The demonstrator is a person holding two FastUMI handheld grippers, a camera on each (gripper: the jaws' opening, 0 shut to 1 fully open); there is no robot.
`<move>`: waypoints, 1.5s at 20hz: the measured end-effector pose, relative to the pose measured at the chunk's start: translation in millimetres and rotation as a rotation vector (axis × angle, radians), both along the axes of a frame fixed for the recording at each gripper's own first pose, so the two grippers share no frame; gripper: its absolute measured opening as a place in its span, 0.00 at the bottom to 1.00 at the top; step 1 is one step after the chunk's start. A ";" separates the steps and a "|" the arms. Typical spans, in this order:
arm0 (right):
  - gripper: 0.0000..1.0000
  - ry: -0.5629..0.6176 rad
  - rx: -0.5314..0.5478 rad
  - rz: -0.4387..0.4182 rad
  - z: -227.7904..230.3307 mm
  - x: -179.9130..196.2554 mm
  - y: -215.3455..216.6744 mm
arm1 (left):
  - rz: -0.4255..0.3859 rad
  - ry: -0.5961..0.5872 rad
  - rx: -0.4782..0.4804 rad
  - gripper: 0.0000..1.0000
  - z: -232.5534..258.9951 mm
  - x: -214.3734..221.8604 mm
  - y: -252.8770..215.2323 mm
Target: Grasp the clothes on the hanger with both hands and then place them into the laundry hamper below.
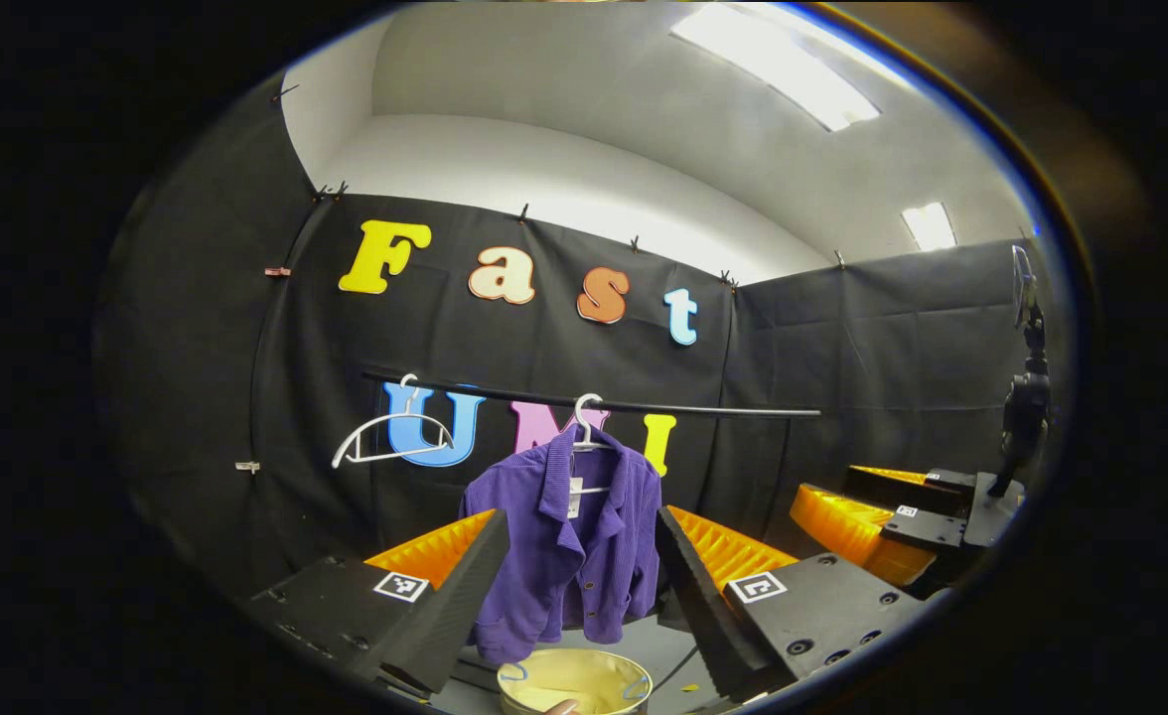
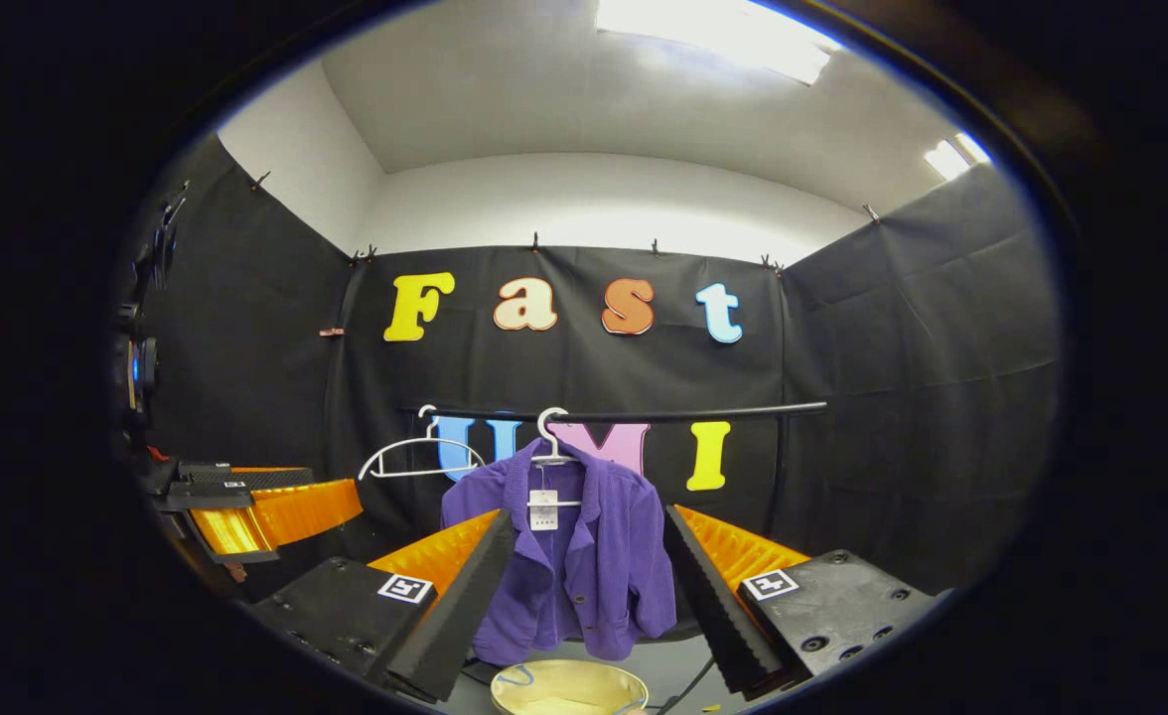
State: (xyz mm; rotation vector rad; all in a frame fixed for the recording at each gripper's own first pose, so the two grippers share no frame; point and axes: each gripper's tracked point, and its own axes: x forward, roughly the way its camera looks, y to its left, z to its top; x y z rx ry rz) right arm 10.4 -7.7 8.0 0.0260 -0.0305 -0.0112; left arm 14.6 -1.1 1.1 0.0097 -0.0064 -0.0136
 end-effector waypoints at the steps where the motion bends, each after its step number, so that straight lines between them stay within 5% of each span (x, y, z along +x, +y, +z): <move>1: 0.97 -0.002 -0.001 0.000 0.4 -0.1 0.0 | -0.001 -0.001 0.002 0.94 0.2 0.1 -0.3; 30: 0.97 0.006 -0.034 -0.067 -2.2 -2.4 16.7 | -0.094 -0.022 -0.005 0.93 4.0 0.7 19.8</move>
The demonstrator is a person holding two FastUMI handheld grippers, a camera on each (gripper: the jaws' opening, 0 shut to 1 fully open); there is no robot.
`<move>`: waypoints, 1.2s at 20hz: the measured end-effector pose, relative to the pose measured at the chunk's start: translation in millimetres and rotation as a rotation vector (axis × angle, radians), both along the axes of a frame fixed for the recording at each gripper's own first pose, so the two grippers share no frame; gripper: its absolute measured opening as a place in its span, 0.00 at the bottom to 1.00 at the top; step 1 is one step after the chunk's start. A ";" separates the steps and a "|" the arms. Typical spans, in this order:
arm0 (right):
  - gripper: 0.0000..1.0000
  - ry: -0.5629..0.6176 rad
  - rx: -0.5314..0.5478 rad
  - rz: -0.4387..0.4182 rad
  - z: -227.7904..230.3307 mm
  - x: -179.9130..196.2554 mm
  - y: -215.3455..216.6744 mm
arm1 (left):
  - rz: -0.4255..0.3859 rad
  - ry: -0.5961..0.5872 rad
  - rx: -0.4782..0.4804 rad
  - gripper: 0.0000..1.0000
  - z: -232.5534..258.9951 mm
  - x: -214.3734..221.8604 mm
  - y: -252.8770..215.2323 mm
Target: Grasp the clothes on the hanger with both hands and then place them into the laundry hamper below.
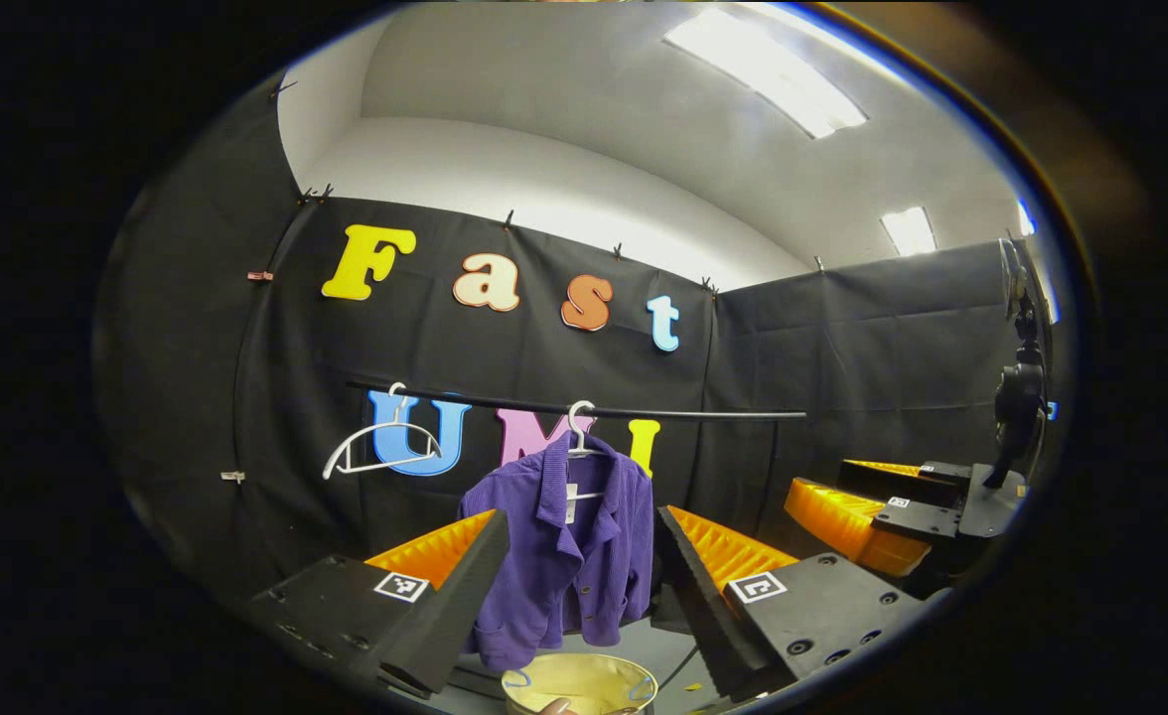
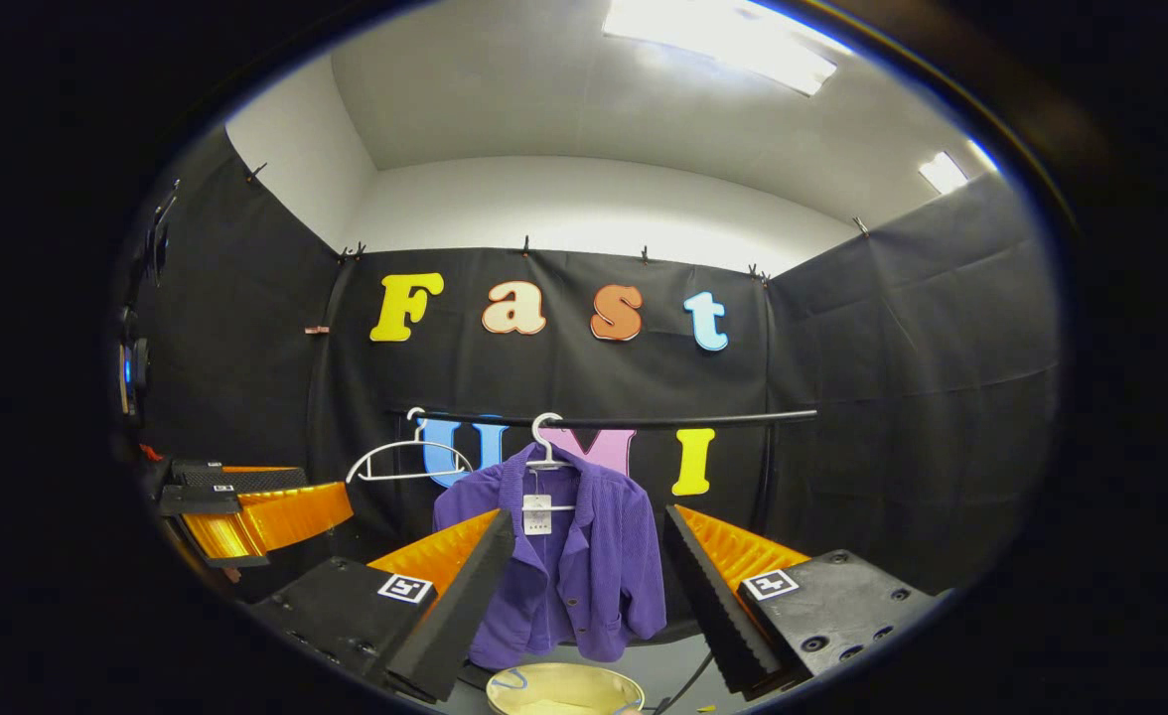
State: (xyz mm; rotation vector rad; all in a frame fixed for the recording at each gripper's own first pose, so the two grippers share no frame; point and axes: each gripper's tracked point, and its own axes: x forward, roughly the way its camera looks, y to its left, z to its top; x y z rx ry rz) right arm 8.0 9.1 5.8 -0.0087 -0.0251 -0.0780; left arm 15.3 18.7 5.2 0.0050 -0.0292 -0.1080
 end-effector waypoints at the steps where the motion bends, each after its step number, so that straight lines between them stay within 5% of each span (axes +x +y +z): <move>1: 0.97 0.005 -0.002 -0.007 -3.0 0.7 -0.2 | -0.011 0.004 -0.002 0.94 -2.9 3.4 -1.8; 7: 0.97 0.021 0.013 -0.018 -19.4 36.3 -10.3 | -0.035 0.030 0.009 0.94 -21.5 41.9 -7.9; 14: 0.97 0.039 0.052 0.111 -67.4 148.2 -15.9 | 0.025 0.087 0.000 0.94 -62.2 143.9 -4.5; 24: 0.98 0.137 0.135 0.264 -164.6 283.7 -24.1 | 0.243 0.088 0.008 0.94 -130.2 275.2 14.1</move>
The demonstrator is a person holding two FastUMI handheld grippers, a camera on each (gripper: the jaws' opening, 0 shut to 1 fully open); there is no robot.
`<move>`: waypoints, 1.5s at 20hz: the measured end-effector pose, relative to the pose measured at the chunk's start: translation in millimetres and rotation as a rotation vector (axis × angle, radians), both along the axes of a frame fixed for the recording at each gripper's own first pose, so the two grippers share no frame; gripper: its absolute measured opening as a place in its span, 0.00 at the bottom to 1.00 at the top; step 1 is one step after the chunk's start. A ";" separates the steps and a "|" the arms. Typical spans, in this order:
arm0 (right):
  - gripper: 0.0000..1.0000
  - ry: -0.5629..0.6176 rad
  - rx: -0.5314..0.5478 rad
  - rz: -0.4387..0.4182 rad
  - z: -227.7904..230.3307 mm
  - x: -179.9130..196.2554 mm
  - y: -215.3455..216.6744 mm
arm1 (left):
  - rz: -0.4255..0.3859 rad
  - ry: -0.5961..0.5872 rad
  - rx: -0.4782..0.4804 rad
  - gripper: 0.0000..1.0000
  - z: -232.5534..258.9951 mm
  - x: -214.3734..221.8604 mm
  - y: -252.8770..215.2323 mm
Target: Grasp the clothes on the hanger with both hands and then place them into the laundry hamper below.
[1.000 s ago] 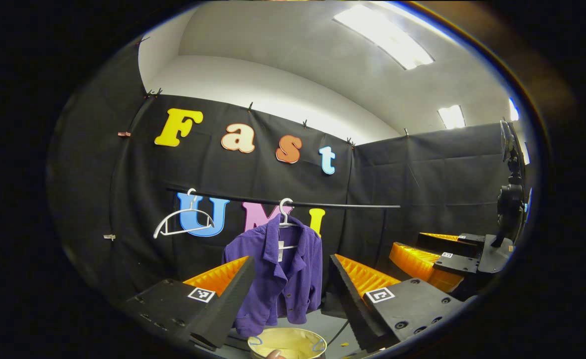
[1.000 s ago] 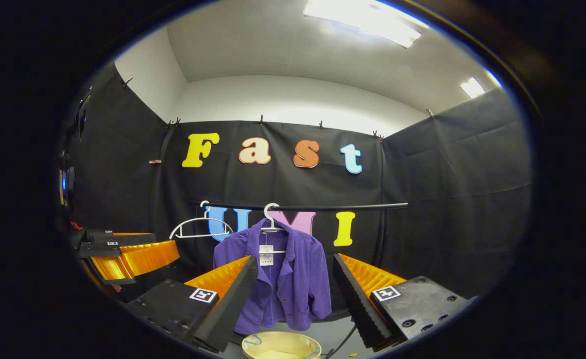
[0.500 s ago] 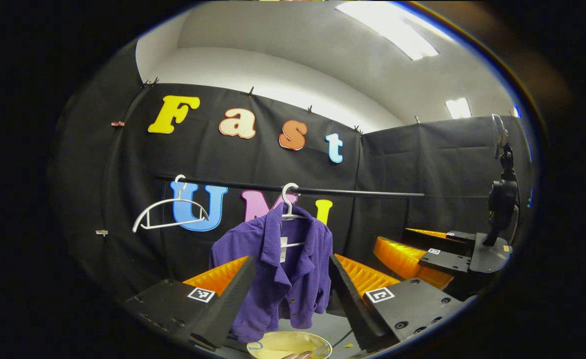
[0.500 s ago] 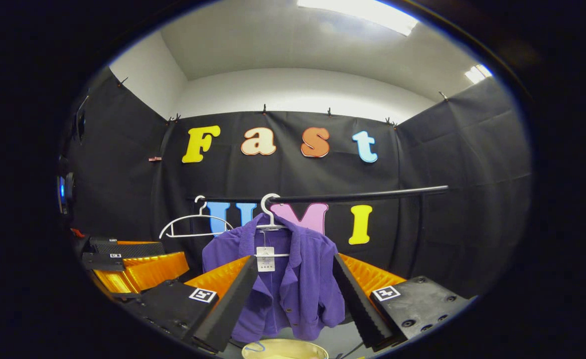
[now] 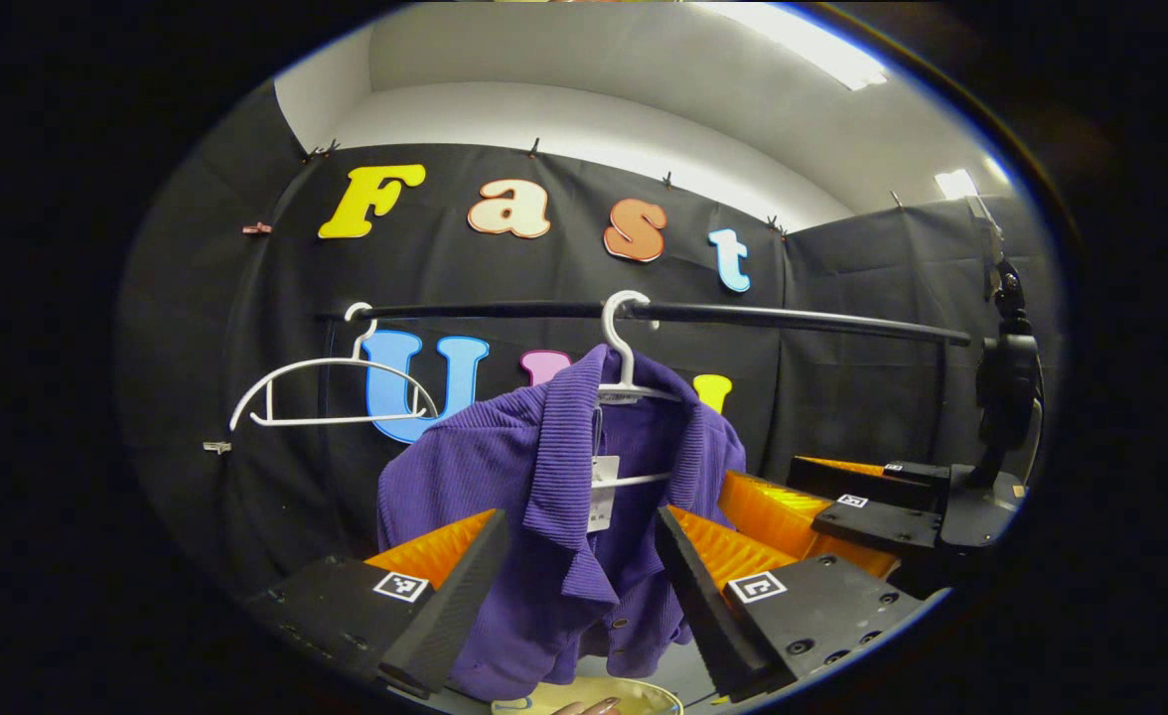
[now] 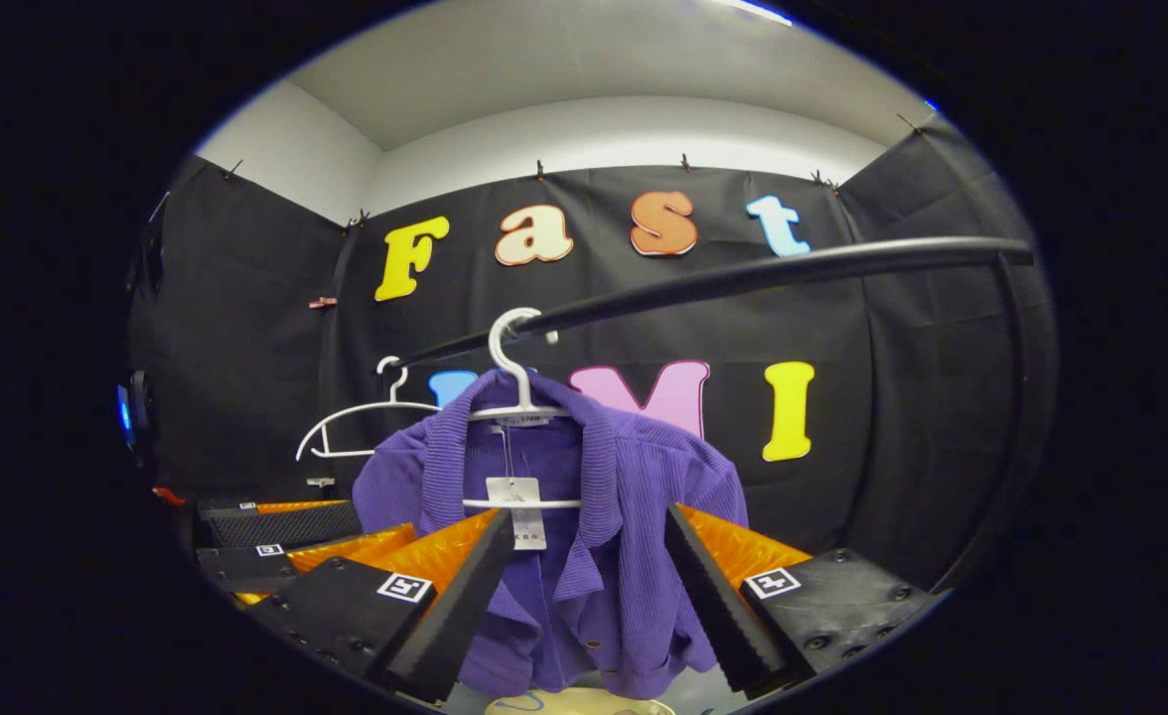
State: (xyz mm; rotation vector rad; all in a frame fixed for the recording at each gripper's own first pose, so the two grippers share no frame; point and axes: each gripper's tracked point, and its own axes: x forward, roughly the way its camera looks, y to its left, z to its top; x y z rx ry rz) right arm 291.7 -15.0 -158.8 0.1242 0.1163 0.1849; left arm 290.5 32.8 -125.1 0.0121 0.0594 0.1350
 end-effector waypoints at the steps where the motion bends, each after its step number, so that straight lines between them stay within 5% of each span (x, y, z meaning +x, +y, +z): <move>1: 0.98 0.020 0.004 0.014 -11.1 9.4 -0.2 | 0.029 0.002 -0.009 0.94 -6.8 8.1 4.6; 6: 0.97 0.108 0.070 0.063 -54.9 47.7 5.3 | 0.140 0.028 -0.041 0.94 -30.7 43.4 20.6; 10: 0.97 0.136 0.065 0.047 -78.3 74.1 5.7 | 0.193 0.050 -0.060 0.91 -47.6 63.1 32.4; 12: 0.97 0.161 0.062 0.039 -90.5 82.8 5.4 | 0.227 0.061 -0.061 0.82 -55.8 72.0 38.3; 14: 0.97 0.160 0.058 0.022 -96.8 91.3 2.3 | 0.257 0.063 -0.064 0.85 -60.9 80.4 42.8; 15: 0.94 0.156 0.049 0.003 -96.4 97.3 -2.3 | 0.272 0.061 -0.060 0.83 -63.1 84.6 45.8; 17: 0.67 0.161 0.066 0.015 -101.3 105.4 -1.0 | 0.314 0.051 -0.044 0.71 -63.5 91.0 55.4; 19: 0.69 0.169 0.078 0.012 -101.5 114.3 -3.3 | 0.335 0.043 -0.058 0.55 -64.8 96.9 63.8; 21: 0.20 0.148 0.076 -0.001 -102.9 128.2 -13.4 | 0.327 0.025 -0.085 0.25 -60.7 99.9 64.5; 22: 0.19 0.160 0.084 0.023 -105.1 122.9 -10.2 | 0.310 0.030 -0.097 0.10 -61.2 102.5 61.7; 23: 0.19 0.163 0.096 0.047 -105.5 122.3 -7.8 | 0.304 0.042 -0.097 0.06 -64.0 101.9 62.4; 30: 0.19 0.150 0.204 0.229 -103.2 122.6 -10.1 | 0.322 0.051 -0.071 0.06 -52.0 83.9 76.3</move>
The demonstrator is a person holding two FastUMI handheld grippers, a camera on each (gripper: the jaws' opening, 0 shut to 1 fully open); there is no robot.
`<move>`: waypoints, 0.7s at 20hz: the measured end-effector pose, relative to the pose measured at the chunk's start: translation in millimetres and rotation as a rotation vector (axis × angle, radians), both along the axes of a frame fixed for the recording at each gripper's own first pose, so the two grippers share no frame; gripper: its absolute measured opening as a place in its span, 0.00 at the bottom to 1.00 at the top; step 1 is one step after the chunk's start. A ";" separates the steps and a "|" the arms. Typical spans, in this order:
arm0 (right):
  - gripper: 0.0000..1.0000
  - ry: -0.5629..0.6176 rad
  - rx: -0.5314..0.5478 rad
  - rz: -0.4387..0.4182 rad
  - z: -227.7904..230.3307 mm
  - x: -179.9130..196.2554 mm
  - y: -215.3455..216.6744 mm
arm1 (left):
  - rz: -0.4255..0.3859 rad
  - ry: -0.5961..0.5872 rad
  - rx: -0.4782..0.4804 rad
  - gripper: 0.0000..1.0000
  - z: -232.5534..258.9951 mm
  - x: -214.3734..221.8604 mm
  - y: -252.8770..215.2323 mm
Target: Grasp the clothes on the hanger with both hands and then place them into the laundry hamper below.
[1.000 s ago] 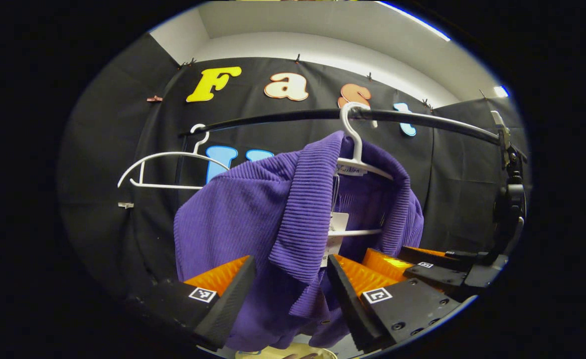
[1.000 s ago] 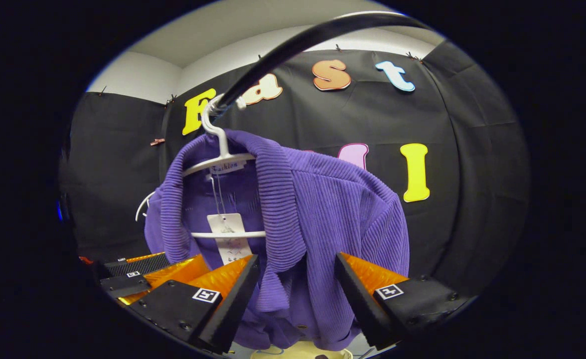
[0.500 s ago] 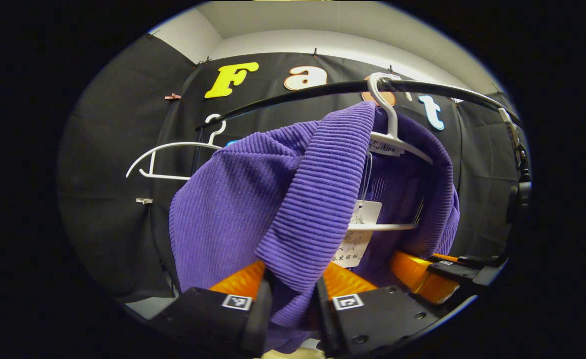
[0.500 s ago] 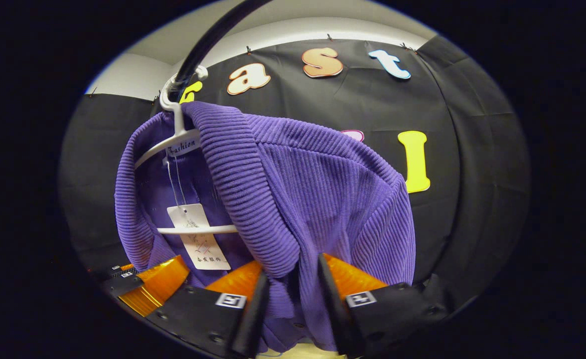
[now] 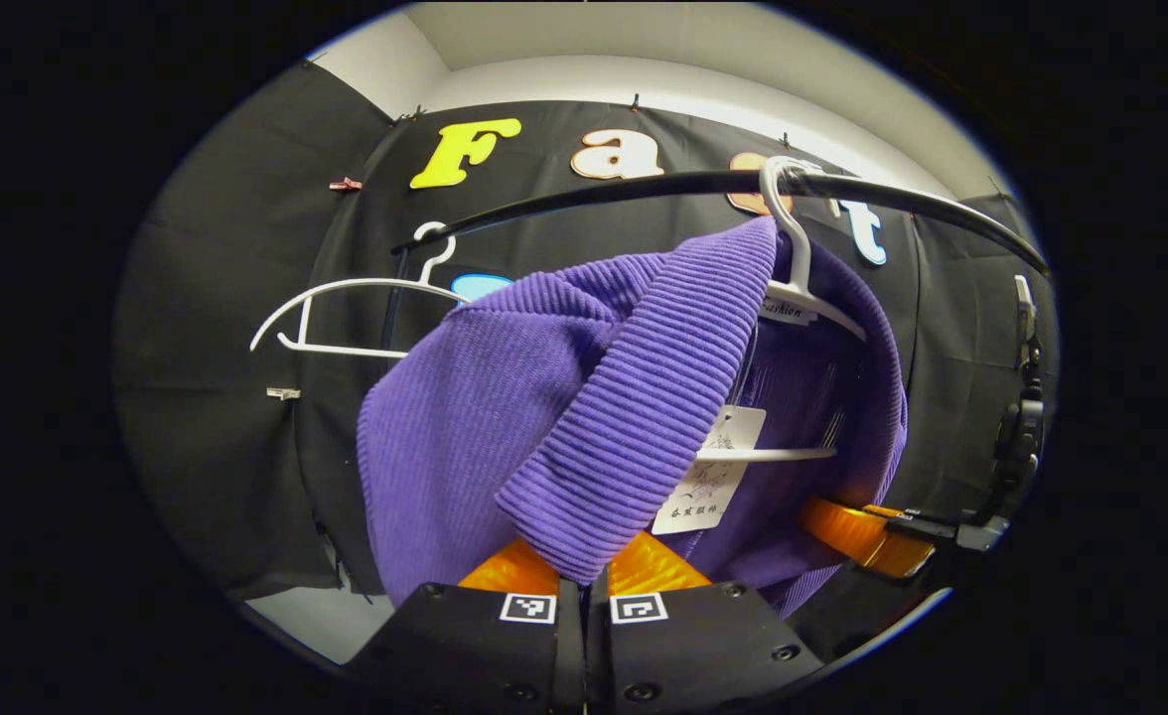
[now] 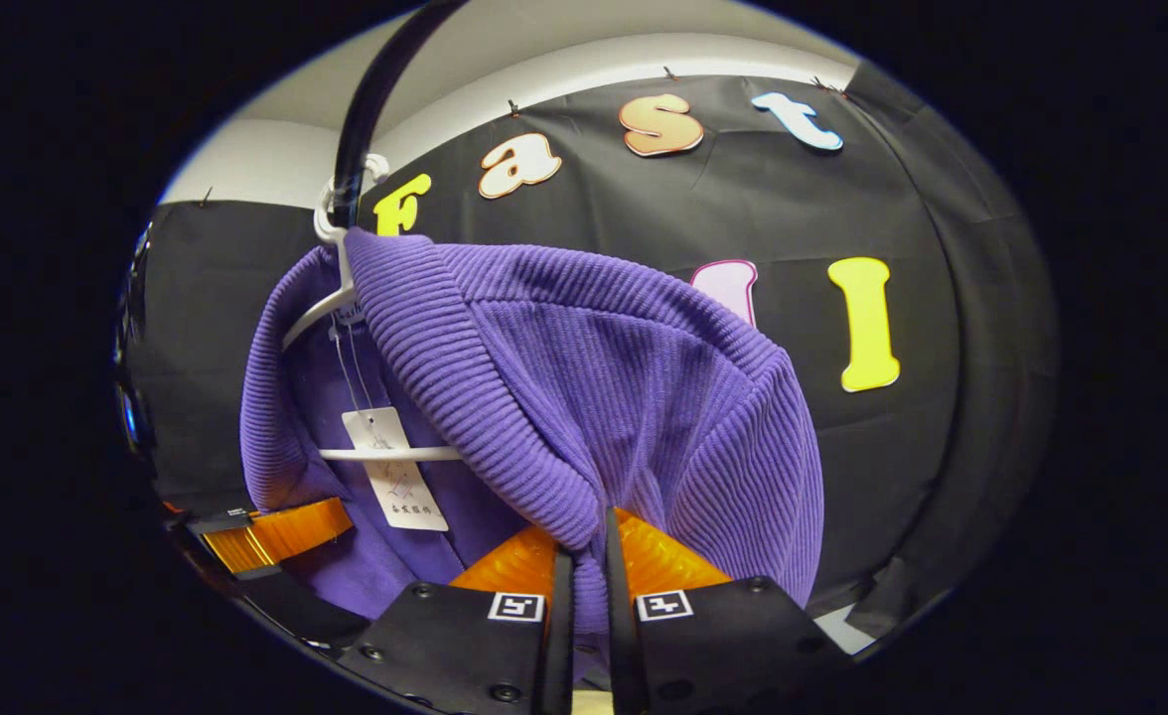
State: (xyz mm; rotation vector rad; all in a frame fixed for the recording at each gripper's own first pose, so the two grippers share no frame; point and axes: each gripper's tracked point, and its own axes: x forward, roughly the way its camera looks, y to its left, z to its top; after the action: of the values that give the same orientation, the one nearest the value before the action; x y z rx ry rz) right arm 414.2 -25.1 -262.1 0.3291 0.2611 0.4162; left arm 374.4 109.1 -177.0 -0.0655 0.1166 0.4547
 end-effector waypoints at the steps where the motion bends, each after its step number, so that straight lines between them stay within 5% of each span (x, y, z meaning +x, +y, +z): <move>1: 0.19 0.013 0.039 0.033 -0.4 1.4 -0.1 | 0.010 -0.006 0.004 0.06 3.0 -4.4 3.5; 11: 0.14 0.018 0.421 0.119 61.2 -1.2 -59.6 | 0.133 -0.100 0.118 0.06 73.7 -37.9 51.5; 14: 0.19 0.014 0.461 0.137 71.5 -2.3 -62.4 | 0.161 -0.105 0.207 0.06 95.2 -43.3 68.3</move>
State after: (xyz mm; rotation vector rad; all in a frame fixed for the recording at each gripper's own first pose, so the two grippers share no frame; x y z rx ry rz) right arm 411.9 -87.5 -190.6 0.7687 0.2001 0.6102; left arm 331.1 177.4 -81.9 0.1056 -0.0401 0.6209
